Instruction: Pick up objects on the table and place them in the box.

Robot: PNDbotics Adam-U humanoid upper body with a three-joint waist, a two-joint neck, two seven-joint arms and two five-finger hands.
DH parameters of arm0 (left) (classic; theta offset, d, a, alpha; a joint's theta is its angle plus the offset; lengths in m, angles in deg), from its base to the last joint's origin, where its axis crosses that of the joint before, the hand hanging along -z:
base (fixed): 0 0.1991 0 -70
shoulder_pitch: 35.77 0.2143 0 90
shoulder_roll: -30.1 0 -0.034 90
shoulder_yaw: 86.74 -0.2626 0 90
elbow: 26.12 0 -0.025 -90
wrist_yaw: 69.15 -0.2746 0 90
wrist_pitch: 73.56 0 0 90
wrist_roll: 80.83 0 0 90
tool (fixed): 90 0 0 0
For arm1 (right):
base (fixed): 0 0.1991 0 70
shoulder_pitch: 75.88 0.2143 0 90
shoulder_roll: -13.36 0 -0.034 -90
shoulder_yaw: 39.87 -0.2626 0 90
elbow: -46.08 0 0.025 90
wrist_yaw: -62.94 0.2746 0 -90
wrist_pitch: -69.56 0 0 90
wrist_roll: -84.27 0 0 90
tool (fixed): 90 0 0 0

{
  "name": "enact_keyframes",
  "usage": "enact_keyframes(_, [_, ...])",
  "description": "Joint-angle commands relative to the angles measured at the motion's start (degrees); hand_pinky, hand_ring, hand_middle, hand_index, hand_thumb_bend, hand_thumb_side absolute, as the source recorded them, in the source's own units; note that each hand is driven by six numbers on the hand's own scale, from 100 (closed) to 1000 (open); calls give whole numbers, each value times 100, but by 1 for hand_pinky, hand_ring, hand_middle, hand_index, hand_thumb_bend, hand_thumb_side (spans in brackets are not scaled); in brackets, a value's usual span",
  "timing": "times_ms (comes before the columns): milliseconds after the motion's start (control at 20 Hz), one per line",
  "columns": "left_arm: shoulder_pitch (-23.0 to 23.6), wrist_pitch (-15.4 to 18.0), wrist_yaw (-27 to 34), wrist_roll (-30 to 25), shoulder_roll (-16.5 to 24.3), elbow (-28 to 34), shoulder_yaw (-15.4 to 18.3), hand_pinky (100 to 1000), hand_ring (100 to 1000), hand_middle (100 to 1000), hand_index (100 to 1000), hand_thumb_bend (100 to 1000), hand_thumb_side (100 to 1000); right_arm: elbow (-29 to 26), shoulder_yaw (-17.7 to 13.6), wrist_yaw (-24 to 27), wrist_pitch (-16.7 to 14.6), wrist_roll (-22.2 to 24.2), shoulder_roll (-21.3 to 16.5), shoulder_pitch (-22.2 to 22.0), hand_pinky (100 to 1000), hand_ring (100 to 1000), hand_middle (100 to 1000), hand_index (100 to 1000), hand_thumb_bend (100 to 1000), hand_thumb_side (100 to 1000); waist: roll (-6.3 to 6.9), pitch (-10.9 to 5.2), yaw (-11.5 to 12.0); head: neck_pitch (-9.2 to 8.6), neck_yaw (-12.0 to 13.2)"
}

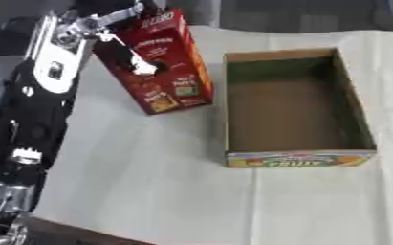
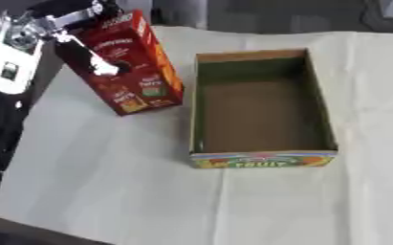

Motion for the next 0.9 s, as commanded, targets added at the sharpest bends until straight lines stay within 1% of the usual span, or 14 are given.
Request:
enact_keyframes(50, [-181, -88, 190, 148, 284, 64, 143, 100, 119, 245, 470, 100, 358, 42, -21, -23, -2, -12, -103, -52, 459, 579, 647, 752, 100, 1000, -17, -80, 8, -1, -40])
enact_keyframes(150, [-230, -205, 367, 240, 285, 117, 189, 100, 119, 267, 471, 100, 374, 45, -20, -28, -2, -16, -100, -53, 459, 580, 647, 752, 100, 1000, -21, -84, 8, -1, -43])
enact_keyframes(300, [-352, -408, 597, 340, 322, 228, 275, 100, 116, 264, 470, 100, 411, 50, -20, -33, -7, -19, -100, -55, 459, 580, 647, 752, 100, 1000, -24, -95, 10, -1, -42])
enact_keyframes(450, [-502, -615, 1100, 333, 337, 323, 287, 100, 110, 254, 470, 100, 437, 57, -20, -38, -5, -22, -107, -60, 459, 580, 647, 752, 100, 1000, -23, -108, 19, -1, -33])
enact_keyframes(600, [-582, -714, 1627, 178, 281, 427, 202, 100, 107, 250, 472, 100, 445, 63, -17, -47, -17, -26, -96, -56, 459, 581, 647, 752, 100, 1000, -35, -117, 13, -1, -25])
enact_keyframes(750, [-673, -740, 2092, 0, 185, 556, 50, 100, 112, 251, 474, 100, 456, 67, -12, -66, -58, -29, -72, -36, 459, 582, 648, 752, 100, 1000, -59, -129, -15, -1, -23])
enact_keyframes(900, [-842, -809, 2436, -32, 149, 676, -54, 100, 113, 250, 473, 100, 484, 65, -12, -87, -94, -31, -67, -24, 460, 583, 648, 752, 100, 1000, -69, -142, -27, -1, -4])
